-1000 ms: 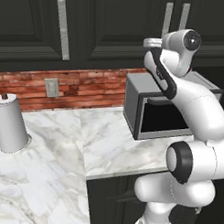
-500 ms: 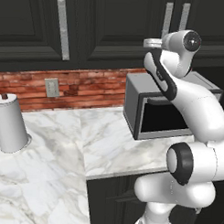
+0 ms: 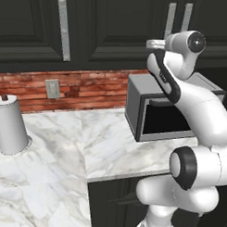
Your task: Open the cabinet. Pick the bar soap and place it next to the sink. Then close the cabinet.
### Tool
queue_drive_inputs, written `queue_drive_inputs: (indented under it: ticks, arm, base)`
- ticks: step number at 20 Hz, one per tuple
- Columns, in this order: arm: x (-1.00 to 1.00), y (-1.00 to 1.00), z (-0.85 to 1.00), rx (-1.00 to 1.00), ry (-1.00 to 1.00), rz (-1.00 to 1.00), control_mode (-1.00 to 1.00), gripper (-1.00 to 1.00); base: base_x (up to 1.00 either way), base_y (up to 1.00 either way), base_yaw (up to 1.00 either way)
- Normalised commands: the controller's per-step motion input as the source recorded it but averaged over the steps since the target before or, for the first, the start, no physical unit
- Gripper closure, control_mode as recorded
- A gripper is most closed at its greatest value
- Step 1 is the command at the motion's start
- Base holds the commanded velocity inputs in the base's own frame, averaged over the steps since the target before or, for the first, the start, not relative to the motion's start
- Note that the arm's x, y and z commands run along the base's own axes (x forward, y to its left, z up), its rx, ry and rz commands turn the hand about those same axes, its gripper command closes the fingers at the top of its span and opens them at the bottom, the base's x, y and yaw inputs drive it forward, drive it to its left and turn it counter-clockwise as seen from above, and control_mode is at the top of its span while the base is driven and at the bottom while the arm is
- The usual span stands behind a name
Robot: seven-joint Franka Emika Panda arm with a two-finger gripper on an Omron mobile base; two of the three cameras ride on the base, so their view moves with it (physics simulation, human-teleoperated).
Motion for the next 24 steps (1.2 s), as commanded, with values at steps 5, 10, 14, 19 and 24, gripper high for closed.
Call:
queue_drive_inputs:
  ticks: [5,10,14,19,24]
  arm:
    - [-0.34,0.0,0.02,0.0,0.0,0.0,-1.0,1.0]
    - [-0.33,0.06,0.04,0.0,0.0,0.0,-1.0,1.0]
    - [-0.36,0.14,0.02,0.0,-0.02,0.0,-1.0,1.0]
    - [-0.46,0.29,0.01,0.0,-0.04,0.0,-1.0,1.0]
    - [-0.38,0.38,0.05,0.0,-0.05,-0.04,-1.0,1.0]
  base:
    - [0.0,0.0,0.0]
    - [0.0,0.0,0.0]
    - [0.0,0.0,0.0]
    - [0.0,0.0,0.0]
    - [0.0,0.0,0.0]
